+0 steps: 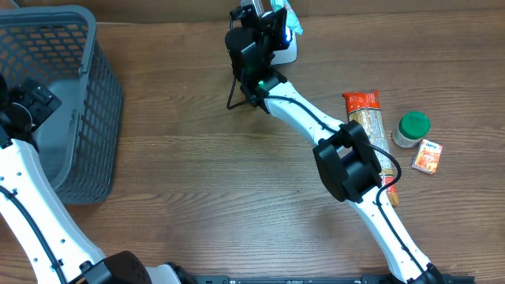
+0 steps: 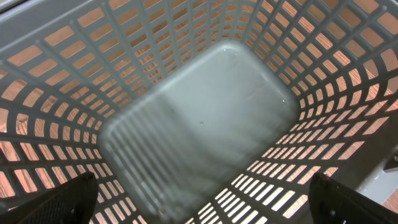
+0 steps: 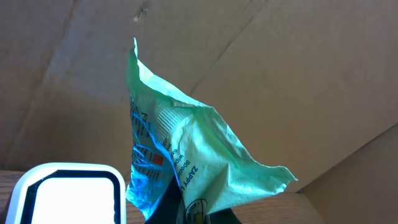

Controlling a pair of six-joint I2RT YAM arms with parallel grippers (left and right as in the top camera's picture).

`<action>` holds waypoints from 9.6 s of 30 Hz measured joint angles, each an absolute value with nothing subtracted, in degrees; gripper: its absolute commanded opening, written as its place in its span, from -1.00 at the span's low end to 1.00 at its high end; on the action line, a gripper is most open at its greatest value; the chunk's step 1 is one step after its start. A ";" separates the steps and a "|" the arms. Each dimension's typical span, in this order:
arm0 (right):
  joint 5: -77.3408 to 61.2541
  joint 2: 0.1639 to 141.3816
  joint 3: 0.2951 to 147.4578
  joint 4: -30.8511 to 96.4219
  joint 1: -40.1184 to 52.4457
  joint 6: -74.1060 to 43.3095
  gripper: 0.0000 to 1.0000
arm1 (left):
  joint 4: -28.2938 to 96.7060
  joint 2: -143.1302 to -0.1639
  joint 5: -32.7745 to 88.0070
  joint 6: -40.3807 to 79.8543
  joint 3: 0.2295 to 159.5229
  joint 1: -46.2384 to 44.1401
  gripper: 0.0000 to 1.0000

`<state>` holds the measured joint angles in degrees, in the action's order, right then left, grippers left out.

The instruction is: Scan the item barcode

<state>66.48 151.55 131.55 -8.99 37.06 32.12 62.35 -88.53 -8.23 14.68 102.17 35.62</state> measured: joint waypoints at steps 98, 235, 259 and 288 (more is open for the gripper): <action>21.56 125.01 102.94 82.50 24.14 -18.41 1.00 | 62.35 -88.53 -8.23 14.68 102.17 35.62 0.99; 5.74 0.80 1.06 4.27 4.45 -11.94 1.00 | 62.35 -88.53 -8.23 14.68 102.17 35.62 1.00; 0.40 0.78 1.06 4.75 1.85 2.59 1.00 | 62.35 -88.53 -8.23 14.68 102.17 35.62 0.99; 0.40 0.80 1.06 4.75 1.87 2.81 1.00 | 62.35 -88.53 -8.23 14.68 102.17 35.62 1.00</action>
